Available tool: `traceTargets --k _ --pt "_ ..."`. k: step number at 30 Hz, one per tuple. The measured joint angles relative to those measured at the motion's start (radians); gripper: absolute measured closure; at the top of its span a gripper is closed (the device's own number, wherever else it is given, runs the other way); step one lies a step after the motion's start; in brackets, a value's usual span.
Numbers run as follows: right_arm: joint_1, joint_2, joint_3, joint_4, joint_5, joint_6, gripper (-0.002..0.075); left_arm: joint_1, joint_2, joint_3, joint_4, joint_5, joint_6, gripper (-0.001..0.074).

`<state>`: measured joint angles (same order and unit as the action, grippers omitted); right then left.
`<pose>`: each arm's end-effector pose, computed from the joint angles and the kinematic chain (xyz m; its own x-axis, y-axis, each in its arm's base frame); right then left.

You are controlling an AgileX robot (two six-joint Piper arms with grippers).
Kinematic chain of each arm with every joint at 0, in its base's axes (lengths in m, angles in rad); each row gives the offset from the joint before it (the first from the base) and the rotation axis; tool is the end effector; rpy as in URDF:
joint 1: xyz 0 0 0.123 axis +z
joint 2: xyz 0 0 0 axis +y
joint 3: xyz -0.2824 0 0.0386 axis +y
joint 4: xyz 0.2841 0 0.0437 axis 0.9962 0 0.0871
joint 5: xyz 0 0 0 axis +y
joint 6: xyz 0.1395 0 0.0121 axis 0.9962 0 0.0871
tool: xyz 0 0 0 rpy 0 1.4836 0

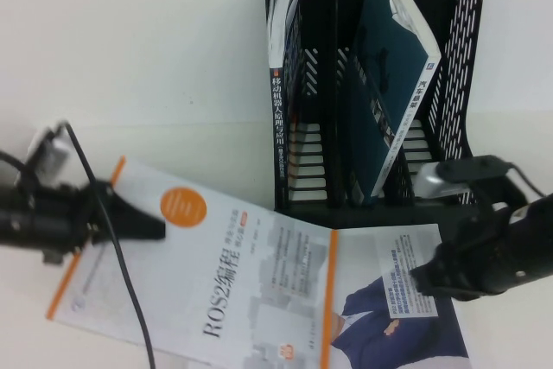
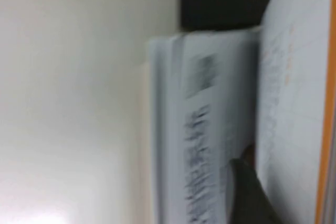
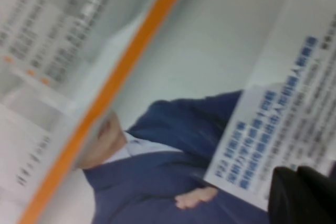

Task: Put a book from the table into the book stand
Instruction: Pick up the book with your left arm

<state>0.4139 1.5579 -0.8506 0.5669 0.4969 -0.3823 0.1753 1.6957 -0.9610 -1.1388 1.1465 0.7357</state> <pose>0.3030 0.1723 0.1371 -0.8518 -0.2395 -0.4659 -0.4002 0.8714 0.2837 0.3425 -0.0571 0.1630 -0.9692 -0.1678 -0.1805 0.0513 0.5791 -0.8136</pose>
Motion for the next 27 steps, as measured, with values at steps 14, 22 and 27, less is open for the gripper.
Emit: traceTargets --k 14,22,27 --pt "-0.034 -0.050 0.000 -0.086 -0.050 0.056 0.0721 -0.107 -0.362 -0.163 0.115 0.032 -0.203 0.0437" --pt "-0.034 -0.051 0.000 -0.099 -0.188 0.075 0.0721 -0.210 -0.426 -0.279 0.159 0.090 -0.282 0.0633" --pt "-0.040 -0.051 -0.003 -0.100 -0.250 0.080 0.0721 -0.234 -0.426 -0.292 0.194 0.090 -0.318 0.0633"
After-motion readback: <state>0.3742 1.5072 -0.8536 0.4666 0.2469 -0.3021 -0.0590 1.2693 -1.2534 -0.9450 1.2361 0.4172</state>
